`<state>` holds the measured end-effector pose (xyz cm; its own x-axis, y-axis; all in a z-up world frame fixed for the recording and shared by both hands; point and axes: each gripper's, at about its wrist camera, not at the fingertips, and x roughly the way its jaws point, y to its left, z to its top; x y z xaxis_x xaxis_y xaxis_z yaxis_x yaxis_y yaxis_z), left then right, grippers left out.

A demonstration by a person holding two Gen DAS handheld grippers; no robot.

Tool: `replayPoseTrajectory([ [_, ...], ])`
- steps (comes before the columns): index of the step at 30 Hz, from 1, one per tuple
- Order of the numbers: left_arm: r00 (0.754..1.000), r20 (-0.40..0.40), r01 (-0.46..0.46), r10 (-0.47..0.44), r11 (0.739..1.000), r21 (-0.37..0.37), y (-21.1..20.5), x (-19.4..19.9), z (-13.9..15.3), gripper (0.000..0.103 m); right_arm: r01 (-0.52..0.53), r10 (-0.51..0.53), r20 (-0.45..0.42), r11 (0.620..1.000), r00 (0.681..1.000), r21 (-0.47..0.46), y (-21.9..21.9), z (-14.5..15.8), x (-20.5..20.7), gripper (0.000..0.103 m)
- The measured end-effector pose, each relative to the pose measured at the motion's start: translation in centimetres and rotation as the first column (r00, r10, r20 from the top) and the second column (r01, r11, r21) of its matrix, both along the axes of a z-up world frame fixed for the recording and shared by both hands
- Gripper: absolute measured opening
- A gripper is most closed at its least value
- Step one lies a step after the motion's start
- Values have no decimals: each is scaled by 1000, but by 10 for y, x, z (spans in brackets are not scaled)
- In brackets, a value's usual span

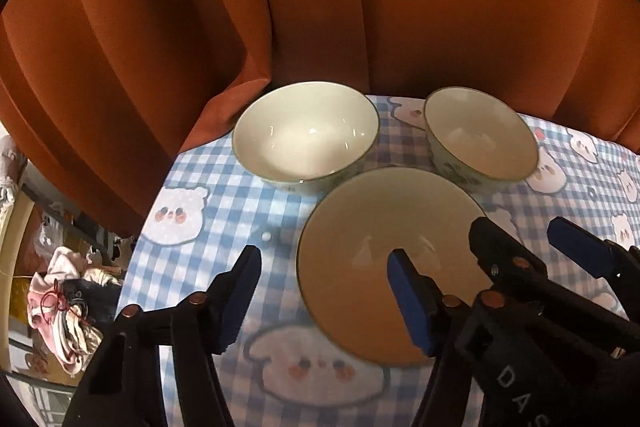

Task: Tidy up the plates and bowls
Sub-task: 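Move both grippers to the green-rimmed plate and grasp its rim, then lift the green-rimmed plate with both grippers and carry it toward the stack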

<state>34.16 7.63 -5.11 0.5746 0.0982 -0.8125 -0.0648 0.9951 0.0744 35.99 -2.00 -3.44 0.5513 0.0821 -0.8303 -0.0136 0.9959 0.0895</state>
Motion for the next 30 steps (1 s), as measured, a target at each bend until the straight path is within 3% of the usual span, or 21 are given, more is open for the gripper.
replayPoseTrajectory([
  [5,1000,-28,-3,3,1000,-26,7,17,-18,65,17,-17,-23,1000,1000,12,3,-16,18,61],
  [9,999,-50,-6,4,999,-32,10,24,-30,48,18,-17,-52,1000,999,11,4,-29,26,51],
  [13,999,-53,6,-8,999,-53,11,26,-35,32,-5,7,-73,1000,997,30,5,-39,32,20],
  [22,998,-65,-1,-2,999,-43,10,29,-37,30,-25,28,-85,999,996,30,7,-38,36,20],
  [30,999,-50,1,-4,999,-42,6,18,-21,30,-30,32,-74,999,997,29,4,-23,27,20],
])
